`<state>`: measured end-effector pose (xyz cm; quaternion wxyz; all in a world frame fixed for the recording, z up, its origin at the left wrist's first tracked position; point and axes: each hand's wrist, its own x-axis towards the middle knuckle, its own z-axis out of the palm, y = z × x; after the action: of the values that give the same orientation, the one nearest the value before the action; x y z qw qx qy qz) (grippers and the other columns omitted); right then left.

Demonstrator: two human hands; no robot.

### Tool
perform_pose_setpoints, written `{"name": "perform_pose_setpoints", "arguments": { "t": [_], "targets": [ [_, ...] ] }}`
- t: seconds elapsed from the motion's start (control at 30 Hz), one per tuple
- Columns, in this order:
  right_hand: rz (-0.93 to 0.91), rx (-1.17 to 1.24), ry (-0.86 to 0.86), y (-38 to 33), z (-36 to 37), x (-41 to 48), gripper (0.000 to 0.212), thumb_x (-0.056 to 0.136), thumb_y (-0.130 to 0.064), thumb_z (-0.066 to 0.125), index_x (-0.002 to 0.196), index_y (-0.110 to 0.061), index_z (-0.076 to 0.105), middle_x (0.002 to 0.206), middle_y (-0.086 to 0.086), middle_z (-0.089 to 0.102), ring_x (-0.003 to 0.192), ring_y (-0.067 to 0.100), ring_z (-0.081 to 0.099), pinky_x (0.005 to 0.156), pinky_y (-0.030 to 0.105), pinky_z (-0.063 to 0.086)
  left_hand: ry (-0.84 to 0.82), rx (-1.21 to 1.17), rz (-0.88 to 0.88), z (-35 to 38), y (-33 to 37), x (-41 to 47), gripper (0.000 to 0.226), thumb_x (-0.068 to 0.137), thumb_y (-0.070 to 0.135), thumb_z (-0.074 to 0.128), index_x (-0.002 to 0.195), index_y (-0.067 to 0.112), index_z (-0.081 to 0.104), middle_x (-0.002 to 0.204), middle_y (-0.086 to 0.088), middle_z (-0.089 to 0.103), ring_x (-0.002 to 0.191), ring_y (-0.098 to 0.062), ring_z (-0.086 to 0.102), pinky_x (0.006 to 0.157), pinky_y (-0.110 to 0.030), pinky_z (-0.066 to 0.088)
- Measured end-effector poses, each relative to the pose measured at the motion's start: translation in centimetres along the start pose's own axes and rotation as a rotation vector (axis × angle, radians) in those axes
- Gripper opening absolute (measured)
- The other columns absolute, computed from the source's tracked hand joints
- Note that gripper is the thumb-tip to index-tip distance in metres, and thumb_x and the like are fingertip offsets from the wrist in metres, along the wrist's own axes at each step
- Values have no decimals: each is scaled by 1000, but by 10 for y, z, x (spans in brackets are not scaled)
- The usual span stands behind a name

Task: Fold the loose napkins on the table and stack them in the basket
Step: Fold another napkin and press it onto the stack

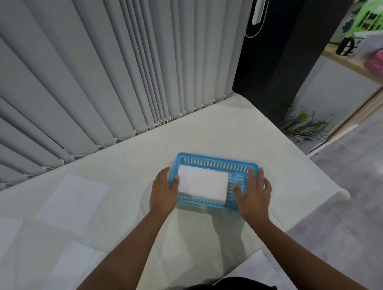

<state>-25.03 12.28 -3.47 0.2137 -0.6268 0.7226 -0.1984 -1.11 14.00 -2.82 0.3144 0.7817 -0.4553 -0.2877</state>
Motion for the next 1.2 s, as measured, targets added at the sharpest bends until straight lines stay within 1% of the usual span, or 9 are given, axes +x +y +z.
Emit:
{"name": "perform_pose_setpoints", "arguments": {
  "t": [0.13, 0.2, 0.27, 0.4, 0.6, 0.73, 0.8, 0.97, 1.2],
  "targets": [
    [191, 198, -65, 12, -3, 3, 75, 92, -41, 55, 152, -16, 17, 161, 13, 10, 144, 38, 13, 114, 50, 18, -133, -124, -162, 7, -1, 7, 56, 99, 42, 34, 148, 15, 26, 152, -7, 36, 136, -25, 39, 113, -40, 32],
    [220, 330, -116, 17, -1, 4, 78, 90, -44, 56, 151, -16, 17, 159, 13, 17, 144, 35, 19, 114, 50, 23, -179, -140, -149, 10, 0, 4, 49, 100, 40, 31, 142, 16, 32, 138, -9, 49, 115, -24, 52, 98, -38, 43],
    [236, 423, -119, 17, -1, 1, 76, 88, -41, 58, 149, -17, 19, 152, 11, 29, 139, 30, 32, 110, 50, 34, -188, -163, -149, 13, -1, 2, 45, 100, 41, 30, 139, 17, 34, 125, -9, 55, 101, -22, 56, 90, -39, 49],
    [249, 386, -107, 10, -3, -2, 68, 93, -30, 54, 149, -18, 18, 142, 11, 38, 124, 28, 48, 98, 47, 46, -173, -184, -154, 14, -5, 3, 46, 101, 42, 28, 138, 15, 33, 120, -8, 56, 98, -23, 57, 88, -41, 50],
    [228, 386, -138, -5, 10, -3, 61, 89, -41, 52, 141, -24, 25, 133, 8, 48, 105, 22, 61, 81, 51, 57, -86, -220, -170, -3, -15, -2, 46, 101, 41, 25, 138, 16, 36, 120, -5, 55, 98, -21, 53, 85, -35, 44],
    [179, 392, -161, -30, 24, -10, 64, 88, -40, 53, 143, -23, 24, 131, 3, 48, 106, 19, 58, 89, 48, 53, -25, -235, -191, -33, -33, -4, 45, 102, 39, 27, 137, 15, 39, 123, -7, 55, 106, -26, 54, 86, -32, 41],
    [159, 394, -175, -46, 32, -17, 64, 86, -43, 52, 142, -23, 26, 131, 9, 50, 107, 24, 60, 87, 49, 54, 6, -227, -210, -49, -46, -4, 44, 101, 39, 29, 136, 14, 41, 127, -11, 56, 111, -28, 55, 90, -35, 41],
    [138, 371, -198, -88, 51, -44, 68, 94, -35, 51, 151, -22, 15, 140, 10, 38, 122, 29, 51, 95, 45, 48, 54, -286, -240, -88, -78, -4, 43, 101, 40, 28, 132, 15, 45, 125, -9, 56, 109, -25, 54, 93, -35, 42],
    [132, 325, -178, -117, 82, -86, 74, 96, -40, 47, 153, -20, 5, 149, 10, 30, 127, 30, 47, 96, 47, 47, 59, -283, -241, -122, -119, -9, 44, 101, 40, 26, 130, 14, 47, 123, -9, 57, 108, -24, 54, 95, -38, 42]
  ]
}}
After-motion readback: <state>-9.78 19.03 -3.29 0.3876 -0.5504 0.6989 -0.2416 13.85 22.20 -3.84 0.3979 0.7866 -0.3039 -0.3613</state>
